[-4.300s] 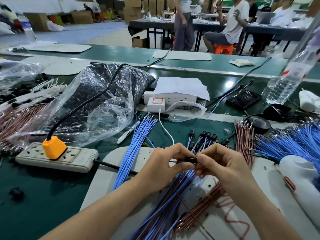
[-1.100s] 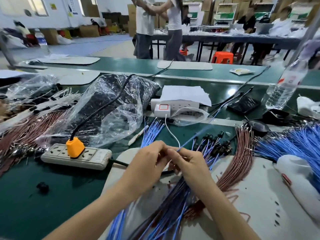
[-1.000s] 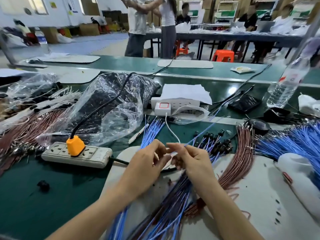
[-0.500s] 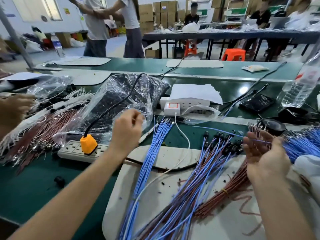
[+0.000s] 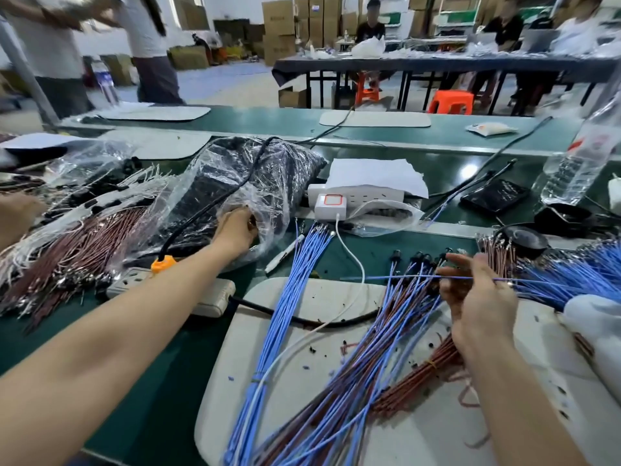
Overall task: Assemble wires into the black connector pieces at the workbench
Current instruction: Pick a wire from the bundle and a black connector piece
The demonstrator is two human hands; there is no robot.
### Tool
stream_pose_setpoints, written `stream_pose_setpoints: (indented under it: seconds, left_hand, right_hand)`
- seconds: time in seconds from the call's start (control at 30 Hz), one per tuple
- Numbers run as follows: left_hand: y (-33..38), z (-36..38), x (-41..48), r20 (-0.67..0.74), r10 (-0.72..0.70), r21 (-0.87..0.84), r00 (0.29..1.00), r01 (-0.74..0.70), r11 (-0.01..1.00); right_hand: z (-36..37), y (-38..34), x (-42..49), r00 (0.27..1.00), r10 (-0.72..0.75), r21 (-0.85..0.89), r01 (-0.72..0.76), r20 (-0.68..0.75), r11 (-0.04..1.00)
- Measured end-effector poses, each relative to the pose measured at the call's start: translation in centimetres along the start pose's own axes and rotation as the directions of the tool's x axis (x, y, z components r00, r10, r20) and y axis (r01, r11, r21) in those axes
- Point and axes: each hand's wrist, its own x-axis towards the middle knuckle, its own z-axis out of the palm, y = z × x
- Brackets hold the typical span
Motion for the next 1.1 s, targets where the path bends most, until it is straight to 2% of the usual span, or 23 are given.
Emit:
stream_pose_setpoints:
  seconds: [0.07,0.23,0.3,0.37,0.43,0.47,0.5,0.57,0.63,0.7,0.77,0.9,1.0,1.1]
  left_hand:
    - [0.2,-0.2,0.1,0.000,0.044,0.043,0.999,-0.044,0.998]
    - [1.8,-1.5,-1.2,0.062,0.030,0.072,0.998,-0.035,0.997]
    - [2.6,-3.1,-2.7,0.055,0.109,0.122,0.992,-0.115,0.986]
    - [3.3,-4.9,-5.1,-0.125,0.214,0.099,0.969,-0.203,0.974]
    - [5.1,-5.8,-8.6,-0.360,0.315,-0.015,0.878,-0.343,0.939]
    - [6.6,-5.6,-10.3,-0.397,0.347,-0.118,0.850,-0.422,0.899]
    - [8.3,-4.9,-11.7,-0.360,0.360,-0.253,0.861,-0.462,0.850]
    - [11.5,-2.3,-13.7,-0.162,0.386,-0.517,0.908,-0.412,0.750]
    - [13.7,0.7,-14.7,-0.040,0.406,-0.638,0.913,-0.336,0.693]
    - [14.2,2.8,-15.0,-0.006,0.407,-0.696,0.914,-0.296,0.655]
    - [13.7,3.8,-14.8,0.008,0.395,-0.728,0.919,-0.265,0.632]
    - [12.8,4.3,-14.7,0.070,0.342,-0.762,0.937,-0.171,0.624]
    - [12.9,4.5,-14.9,0.042,0.352,-0.748,0.935,-0.204,0.631]
    - [12.9,4.6,-14.8,0.041,0.364,-0.745,0.930,-0.214,0.632]
  right_hand:
    - [-0.1,0.1,0.1,1.000,0.008,0.008,-0.008,-0.009,1.000]
    - [0.0,-0.1,0.0,0.998,0.066,0.061,-0.067,0.021,0.996]
    - [-0.1,0.0,0.0,0.999,0.031,0.048,-0.030,-0.028,0.998]
    - [-0.3,0.1,0.1,0.995,0.007,0.018,-0.006,-0.099,1.000]
    - [-0.4,0.2,0.3,0.993,0.032,0.053,-0.026,-0.117,0.998]
    - [-0.2,0.2,0.3,0.994,0.050,0.076,-0.043,-0.100,0.996]
    - [0.0,0.2,0.3,0.995,0.067,0.086,-0.061,-0.069,0.994]
    - [0.3,0.2,0.2,0.996,0.085,0.083,-0.084,-0.010,0.993]
    - [0.3,0.5,0.1,0.999,0.040,0.017,-0.040,0.024,0.999]
    - [0.2,1.2,0.2,0.999,-0.039,-0.128,0.043,0.034,0.991]
    - [0.2,1.6,0.4,0.995,-0.085,-0.195,0.093,0.051,0.976]
    - [0.1,1.5,-0.1,0.988,-0.062,-0.089,0.075,0.139,0.993]
    - [-0.4,1.1,-0.7,0.977,-0.109,-0.027,0.115,0.186,0.993]
    - [-0.5,1.0,-1.3,0.969,-0.156,-0.037,0.166,0.193,0.985]
